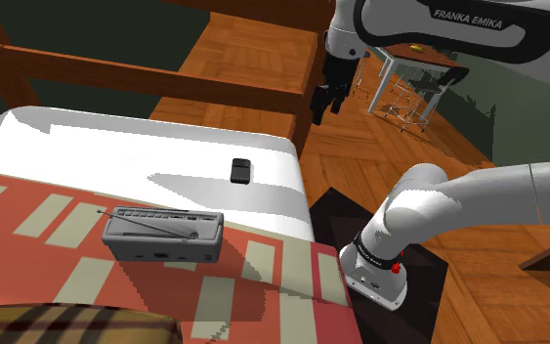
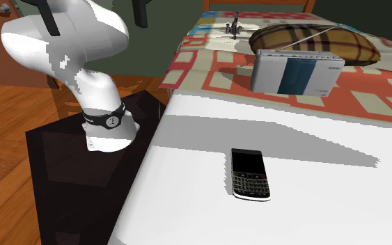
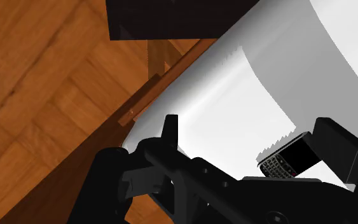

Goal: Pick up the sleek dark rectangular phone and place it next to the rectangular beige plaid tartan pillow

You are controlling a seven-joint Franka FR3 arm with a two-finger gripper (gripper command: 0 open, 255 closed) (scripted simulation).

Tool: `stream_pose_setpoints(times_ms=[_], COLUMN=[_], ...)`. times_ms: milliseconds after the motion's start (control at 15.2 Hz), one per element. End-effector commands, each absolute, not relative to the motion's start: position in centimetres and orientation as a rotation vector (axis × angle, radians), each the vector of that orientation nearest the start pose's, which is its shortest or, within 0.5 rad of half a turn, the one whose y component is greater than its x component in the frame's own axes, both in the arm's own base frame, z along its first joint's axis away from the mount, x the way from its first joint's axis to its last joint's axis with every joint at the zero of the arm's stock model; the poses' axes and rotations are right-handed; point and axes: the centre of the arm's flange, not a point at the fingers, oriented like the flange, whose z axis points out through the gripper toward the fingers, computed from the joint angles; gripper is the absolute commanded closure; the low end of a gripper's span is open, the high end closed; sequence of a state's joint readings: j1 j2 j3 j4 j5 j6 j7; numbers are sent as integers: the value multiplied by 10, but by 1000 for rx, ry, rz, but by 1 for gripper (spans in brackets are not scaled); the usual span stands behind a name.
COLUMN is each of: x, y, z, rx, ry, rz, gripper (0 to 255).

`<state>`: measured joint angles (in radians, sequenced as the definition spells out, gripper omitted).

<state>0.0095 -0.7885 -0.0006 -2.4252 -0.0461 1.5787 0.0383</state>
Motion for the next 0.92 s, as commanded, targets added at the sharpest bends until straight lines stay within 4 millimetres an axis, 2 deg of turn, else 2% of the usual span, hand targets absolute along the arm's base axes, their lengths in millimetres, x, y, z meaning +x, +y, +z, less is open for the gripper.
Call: stream_pose_setpoints(times_ms=[0,396,858], x=[304,334,380], y=[-2,48,97], z=[560,507,445], rx=[-3187,-3176,-3128], ry=[44,334,671], rz=[91,63,31], gripper=[0,0,0])
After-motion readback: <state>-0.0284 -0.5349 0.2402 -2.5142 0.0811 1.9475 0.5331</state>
